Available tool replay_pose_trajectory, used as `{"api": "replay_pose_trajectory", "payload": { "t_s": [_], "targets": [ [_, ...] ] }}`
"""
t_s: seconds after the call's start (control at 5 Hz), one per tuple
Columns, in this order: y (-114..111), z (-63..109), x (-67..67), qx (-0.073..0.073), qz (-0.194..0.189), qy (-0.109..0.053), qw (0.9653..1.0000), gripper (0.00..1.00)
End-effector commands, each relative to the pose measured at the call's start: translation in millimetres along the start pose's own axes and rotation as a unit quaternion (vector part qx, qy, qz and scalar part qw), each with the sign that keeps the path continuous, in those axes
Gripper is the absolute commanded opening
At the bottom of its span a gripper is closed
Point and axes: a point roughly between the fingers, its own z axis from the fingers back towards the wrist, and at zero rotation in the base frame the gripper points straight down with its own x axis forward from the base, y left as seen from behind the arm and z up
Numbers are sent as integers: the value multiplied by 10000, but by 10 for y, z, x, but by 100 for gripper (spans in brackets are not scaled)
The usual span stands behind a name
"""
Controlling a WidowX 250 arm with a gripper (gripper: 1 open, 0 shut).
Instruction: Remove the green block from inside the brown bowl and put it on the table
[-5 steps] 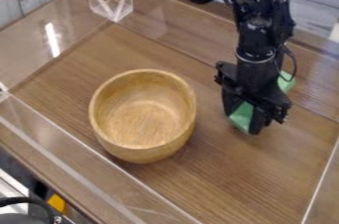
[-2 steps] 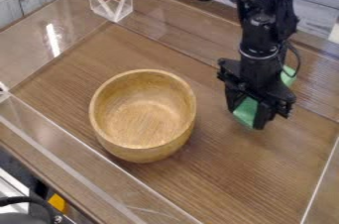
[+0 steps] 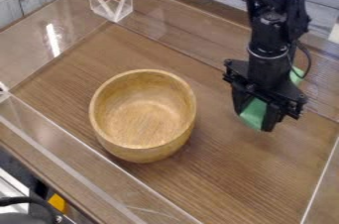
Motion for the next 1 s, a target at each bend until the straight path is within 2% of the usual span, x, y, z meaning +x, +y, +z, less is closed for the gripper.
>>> {"api": "replay_pose_trajectory", "payload": {
  "t_s": [0.0, 0.4, 0.8],
  "targets": [
    [-77, 182, 14, -42, 65, -289, 9996, 0],
    [-91, 220, -176, -149, -463, -139, 9987, 0],
    [-171, 106, -293, -116, 98, -80, 9999, 0]
  ]
}}
